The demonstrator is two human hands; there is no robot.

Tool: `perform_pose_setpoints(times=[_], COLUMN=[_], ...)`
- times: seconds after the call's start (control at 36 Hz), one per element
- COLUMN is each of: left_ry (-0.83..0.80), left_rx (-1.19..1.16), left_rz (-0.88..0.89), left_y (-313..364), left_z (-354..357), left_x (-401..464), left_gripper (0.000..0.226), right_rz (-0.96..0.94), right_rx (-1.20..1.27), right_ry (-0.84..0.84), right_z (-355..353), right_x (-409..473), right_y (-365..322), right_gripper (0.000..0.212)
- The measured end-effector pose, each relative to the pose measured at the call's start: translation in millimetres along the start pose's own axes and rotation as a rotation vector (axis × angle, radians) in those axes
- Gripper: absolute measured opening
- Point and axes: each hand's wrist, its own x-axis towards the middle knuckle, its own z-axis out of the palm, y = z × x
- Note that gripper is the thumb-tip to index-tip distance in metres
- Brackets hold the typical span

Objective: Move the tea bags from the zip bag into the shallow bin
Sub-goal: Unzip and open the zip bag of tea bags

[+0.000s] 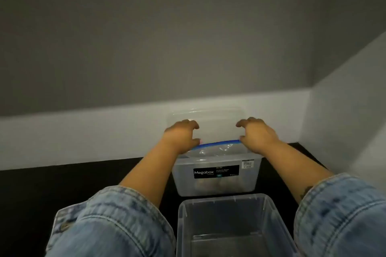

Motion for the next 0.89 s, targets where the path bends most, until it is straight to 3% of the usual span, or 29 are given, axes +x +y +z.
perform_pose_setpoints(times=[0.14, 0.33, 0.47, 0.58, 0.67, 0.78, 0.89], left_ry=[-0.211, -0.268, -0.270, -0.267, -0.196, -0.006, 0.195], left_rx=[0.024, 0.073, 0.109, 0.094, 0.023, -0.094, -0.219], left_rz=[-0.074, -0.155, -0.179, -0.195, -0.196, -0.205, -0.178], left_y=[2.7, 1.6, 1.0, 1.2, 0.3, 0.8, 1.4], left_z=[23.7, 46.3, 51.8, 50.9, 47.6, 38.0, 12.2], left_x=[7.9, 17.6, 21.1, 23.5, 23.2, 22.1, 22.7], left_gripper=[0.055, 0.045, 0.036, 0.029, 0.022, 0.014, 0.017], right_rz=[0.033, 0.048, 0.050, 0.052, 0.112, 0.174, 0.168], right_rx=[-0.100, -0.129, -0.262, -0.181, 0.069, 0.419, 0.619], right_ry=[-0.159, -0.309, -0.233, -0.109, -0.084, 0.145, 0.352], right_z=[17.5, 29.2, 38.1, 41.6, 37.4, 26.3, 0.1], right_x=[10.8, 24.0, 24.2, 23.3, 24.0, 23.3, 21.7], right_y=[16.8, 29.8, 29.7, 29.5, 24.8, 14.6, -4.6], right_gripper=[0.055, 0.047, 0.024, 0.017, 0.013, 0.010, 0.009])
